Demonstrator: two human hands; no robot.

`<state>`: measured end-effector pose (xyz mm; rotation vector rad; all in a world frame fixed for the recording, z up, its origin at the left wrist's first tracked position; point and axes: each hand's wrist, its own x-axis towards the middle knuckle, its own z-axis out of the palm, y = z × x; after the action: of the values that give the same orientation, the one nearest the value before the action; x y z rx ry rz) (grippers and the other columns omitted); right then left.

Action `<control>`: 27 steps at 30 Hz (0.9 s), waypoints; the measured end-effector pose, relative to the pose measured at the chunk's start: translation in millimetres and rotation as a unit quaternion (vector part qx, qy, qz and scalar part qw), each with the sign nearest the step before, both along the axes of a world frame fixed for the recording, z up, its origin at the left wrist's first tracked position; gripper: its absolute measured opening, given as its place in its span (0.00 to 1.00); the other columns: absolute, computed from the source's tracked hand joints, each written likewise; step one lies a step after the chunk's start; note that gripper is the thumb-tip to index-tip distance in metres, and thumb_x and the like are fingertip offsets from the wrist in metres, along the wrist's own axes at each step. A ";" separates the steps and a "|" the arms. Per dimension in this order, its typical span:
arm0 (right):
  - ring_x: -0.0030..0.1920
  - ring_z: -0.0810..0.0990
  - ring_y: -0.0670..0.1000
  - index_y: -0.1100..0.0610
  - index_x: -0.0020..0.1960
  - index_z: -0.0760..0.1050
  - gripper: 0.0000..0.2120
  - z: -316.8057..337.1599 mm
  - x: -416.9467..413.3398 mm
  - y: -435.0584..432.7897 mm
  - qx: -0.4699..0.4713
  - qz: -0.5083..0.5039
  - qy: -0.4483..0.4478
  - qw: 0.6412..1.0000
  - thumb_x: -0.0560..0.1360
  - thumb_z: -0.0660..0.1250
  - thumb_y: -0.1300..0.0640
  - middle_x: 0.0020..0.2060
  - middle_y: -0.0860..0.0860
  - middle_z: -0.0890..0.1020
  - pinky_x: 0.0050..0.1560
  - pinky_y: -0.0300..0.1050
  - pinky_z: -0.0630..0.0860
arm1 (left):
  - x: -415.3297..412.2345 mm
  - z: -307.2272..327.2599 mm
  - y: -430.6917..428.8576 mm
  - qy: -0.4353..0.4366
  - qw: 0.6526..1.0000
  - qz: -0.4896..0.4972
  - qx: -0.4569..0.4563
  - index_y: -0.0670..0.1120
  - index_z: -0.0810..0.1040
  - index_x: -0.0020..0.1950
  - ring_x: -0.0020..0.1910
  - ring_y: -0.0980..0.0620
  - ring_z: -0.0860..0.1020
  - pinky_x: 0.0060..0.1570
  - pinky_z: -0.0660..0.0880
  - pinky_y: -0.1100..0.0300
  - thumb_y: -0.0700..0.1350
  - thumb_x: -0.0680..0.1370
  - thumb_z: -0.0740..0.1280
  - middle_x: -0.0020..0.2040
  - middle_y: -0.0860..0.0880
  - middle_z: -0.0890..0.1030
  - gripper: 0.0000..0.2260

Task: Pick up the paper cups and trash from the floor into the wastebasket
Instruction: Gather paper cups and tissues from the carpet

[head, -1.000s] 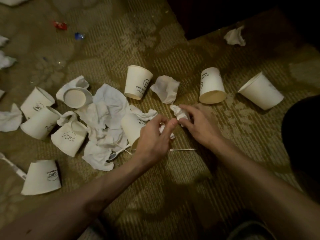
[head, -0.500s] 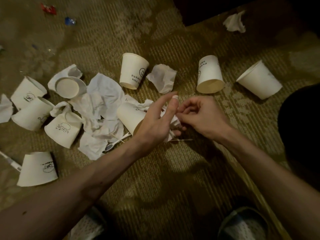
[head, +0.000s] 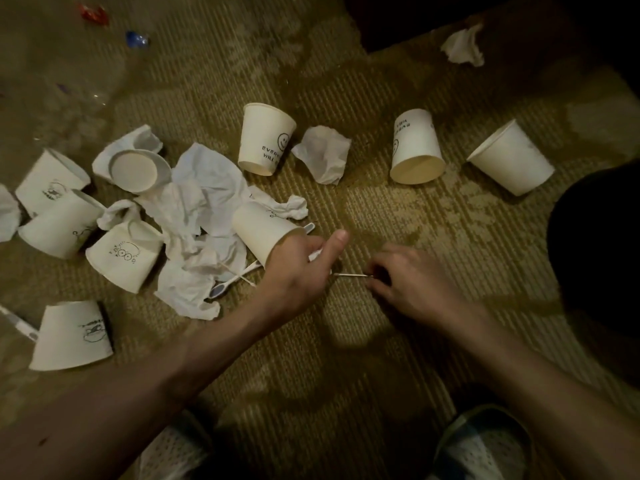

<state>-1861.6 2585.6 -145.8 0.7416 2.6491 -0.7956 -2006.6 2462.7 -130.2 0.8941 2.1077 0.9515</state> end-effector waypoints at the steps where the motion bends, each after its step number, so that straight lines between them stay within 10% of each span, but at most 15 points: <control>1: 0.52 0.76 0.50 0.51 0.54 0.79 0.09 -0.5 -0.4 -0.9 0.012 0.004 0.009 1.000 0.78 0.66 0.48 0.50 0.48 0.77 0.50 0.46 0.72 | 0.2 0.2 -0.6 -0.018 1.000 0.006 -0.009 0.50 0.67 0.27 0.24 0.57 0.67 0.28 0.67 0.65 0.63 0.80 0.59 0.23 0.55 0.69 0.26; 8: 0.47 0.79 0.49 0.53 0.49 0.79 0.07 -1.9 -6.3 -0.2 -0.061 -0.079 0.003 0.995 0.79 0.65 0.50 0.44 0.46 0.79 0.44 0.45 0.73 | -1.6 7.4 -2.7 -0.044 0.999 0.019 -0.018 0.48 0.69 0.29 0.24 0.58 0.67 0.27 0.66 0.66 0.58 0.82 0.58 0.25 0.53 0.70 0.24; 13: 0.35 0.79 0.40 0.51 0.43 0.82 0.04 20.0 -24.4 8.7 -0.329 -0.295 0.130 0.888 0.76 0.70 0.55 0.35 0.44 0.83 0.40 0.39 0.74 | -1.6 19.6 1.8 -0.070 0.996 0.049 0.013 0.53 0.79 0.48 0.39 0.59 0.78 0.39 0.75 0.56 0.57 0.82 0.59 0.38 0.57 0.79 0.12; 19: 0.29 0.76 0.38 0.50 0.43 0.82 0.03 45.4 -57.4 5.0 -0.426 -0.253 0.141 0.857 0.76 0.71 0.54 0.31 0.42 0.82 0.31 0.33 0.71 | -17.9 34.4 15.1 -0.068 0.990 0.070 0.102 0.52 0.83 0.53 0.47 0.67 0.80 0.43 0.72 0.72 0.51 0.83 0.60 0.44 0.61 0.84 0.11; 27: 0.62 0.74 0.52 0.45 0.70 0.69 0.19 23.7 -107.2 34.3 -0.122 -0.239 0.146 0.952 0.79 0.63 0.48 0.64 0.50 0.69 0.61 0.48 0.73 | -49.6 49.6 19.1 -0.222 0.957 0.163 0.087 0.40 0.77 0.42 0.32 0.51 0.81 0.31 0.79 0.59 0.47 0.84 0.59 0.36 0.46 0.82 0.16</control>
<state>-1968.8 2619.9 -122.1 1.3062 2.5654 -1.4306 -2056.2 2481.8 -80.6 0.3620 1.8253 1.3811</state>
